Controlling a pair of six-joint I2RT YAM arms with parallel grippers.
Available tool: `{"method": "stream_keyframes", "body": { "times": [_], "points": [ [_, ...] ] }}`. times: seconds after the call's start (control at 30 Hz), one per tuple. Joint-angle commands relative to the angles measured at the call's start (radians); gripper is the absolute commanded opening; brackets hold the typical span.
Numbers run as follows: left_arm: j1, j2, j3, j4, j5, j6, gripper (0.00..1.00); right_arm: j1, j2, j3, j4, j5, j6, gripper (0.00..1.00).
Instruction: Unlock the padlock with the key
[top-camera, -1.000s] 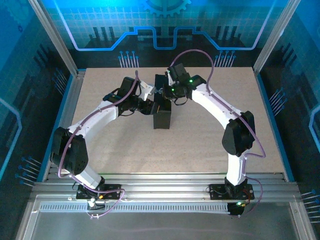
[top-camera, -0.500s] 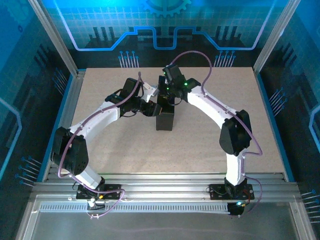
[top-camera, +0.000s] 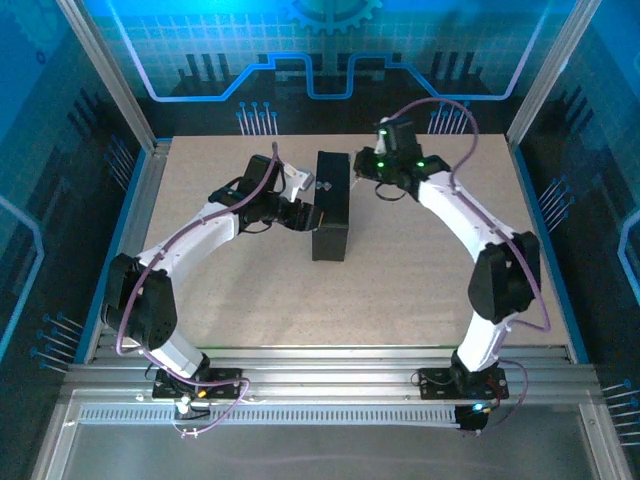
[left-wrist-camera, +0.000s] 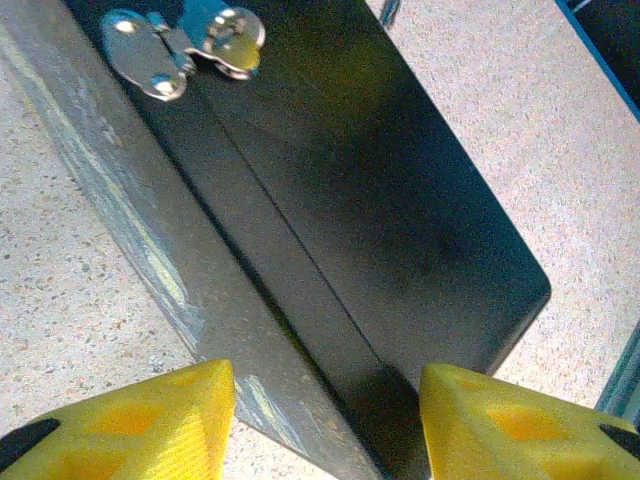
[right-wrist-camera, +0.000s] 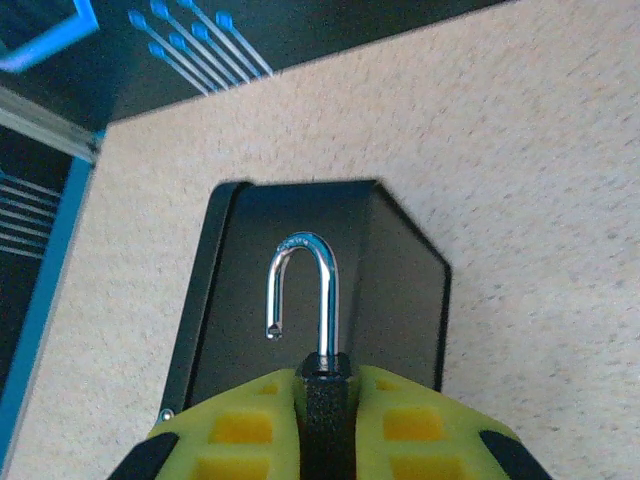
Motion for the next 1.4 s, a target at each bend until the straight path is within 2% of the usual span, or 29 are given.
{"method": "stream_keyframes", "body": {
  "times": [0.0, 0.17, 0.3, 0.47, 0.53, 0.57, 0.63, 0.77, 0.93, 1.1, 1.2, 1.37],
  "points": [
    [0.02, -0.036, 0.011, 0.059, 0.022, -0.06, 0.52, -0.072, -0.081, -0.097, 0.071, -0.084, -0.022, 0.0],
    [0.042, -0.05, 0.011, 0.096, 0.025, -0.129, 0.53, -0.171, -0.083, -0.259, 0.04, -0.046, -0.086, 0.03],
    [0.061, -0.061, 0.019, 0.09, -0.002, -0.167, 0.52, -0.224, -0.063, -0.4, 0.089, -0.034, -0.102, 0.06],
    [0.069, -0.096, 0.015, 0.085, -0.084, -0.154, 0.52, -0.238, 0.008, -0.437, 0.085, -0.022, -0.131, 0.1],
    [0.073, -0.108, 0.011, 0.078, -0.102, -0.149, 0.52, -0.239, 0.03, -0.436, 0.078, -0.026, -0.135, 0.15],
    [0.077, -0.112, 0.009, 0.073, -0.107, -0.146, 0.52, -0.238, 0.033, -0.436, 0.077, -0.032, -0.14, 0.21],
    [0.084, -0.115, 0.006, 0.055, -0.123, -0.154, 0.52, -0.238, 0.023, -0.424, 0.062, -0.053, -0.155, 0.42],
    [0.104, -0.112, -0.007, 0.039, -0.137, -0.187, 0.53, -0.218, -0.062, -0.382, 0.017, -0.094, -0.19, 0.59],
    [0.135, -0.099, -0.012, 0.016, -0.17, -0.236, 0.54, -0.1, -0.155, -0.283, -0.059, -0.136, -0.198, 0.99],
    [0.143, -0.083, -0.017, 0.003, -0.191, -0.27, 0.54, 0.047, -0.137, -0.178, -0.118, -0.108, -0.139, 1.0],
    [0.154, -0.08, -0.028, -0.001, -0.193, -0.28, 0.54, 0.128, -0.101, -0.107, -0.159, -0.023, -0.128, 1.0],
    [0.167, -0.085, -0.04, 0.0, -0.182, -0.282, 0.54, 0.188, 0.008, 0.034, -0.281, 0.066, -0.135, 1.0]
  ]
}}
